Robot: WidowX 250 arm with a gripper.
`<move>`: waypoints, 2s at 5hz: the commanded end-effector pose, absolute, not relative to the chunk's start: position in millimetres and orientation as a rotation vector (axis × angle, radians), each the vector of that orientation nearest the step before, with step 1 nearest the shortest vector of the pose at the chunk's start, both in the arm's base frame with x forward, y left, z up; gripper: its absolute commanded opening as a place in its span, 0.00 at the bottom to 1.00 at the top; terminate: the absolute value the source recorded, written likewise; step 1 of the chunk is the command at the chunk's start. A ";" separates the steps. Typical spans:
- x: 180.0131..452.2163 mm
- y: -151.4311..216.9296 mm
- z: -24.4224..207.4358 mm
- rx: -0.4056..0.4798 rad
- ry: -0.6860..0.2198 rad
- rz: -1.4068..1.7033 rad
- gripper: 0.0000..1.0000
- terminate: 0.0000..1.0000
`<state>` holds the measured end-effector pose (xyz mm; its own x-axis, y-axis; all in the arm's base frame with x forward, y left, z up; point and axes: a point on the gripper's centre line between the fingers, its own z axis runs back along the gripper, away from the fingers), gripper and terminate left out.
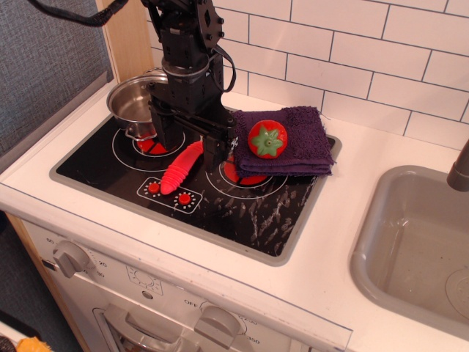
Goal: Put the strawberry underneath the silver pan on the left stove burner.
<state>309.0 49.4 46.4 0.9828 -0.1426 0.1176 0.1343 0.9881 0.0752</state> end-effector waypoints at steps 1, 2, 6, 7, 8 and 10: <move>309.0 49.4 46.4 0.067 -0.123 -0.139 1.00 0.00; 318.0 41.6 49.7 0.061 -0.157 -0.174 1.00 0.00; 383.0 -24.9 59.3 0.041 -0.203 -0.184 1.00 0.00; 392.9 -15.7 45.0 0.107 -0.166 -0.166 1.00 0.00; 391.0 -9.0 40.1 0.120 -0.152 -0.166 1.00 0.00; 388.8 -10.1 69.5 0.059 -0.235 -0.187 0.00 0.00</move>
<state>384.2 -12.5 44.8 0.9692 -0.1845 0.1631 0.1765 0.9823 0.0627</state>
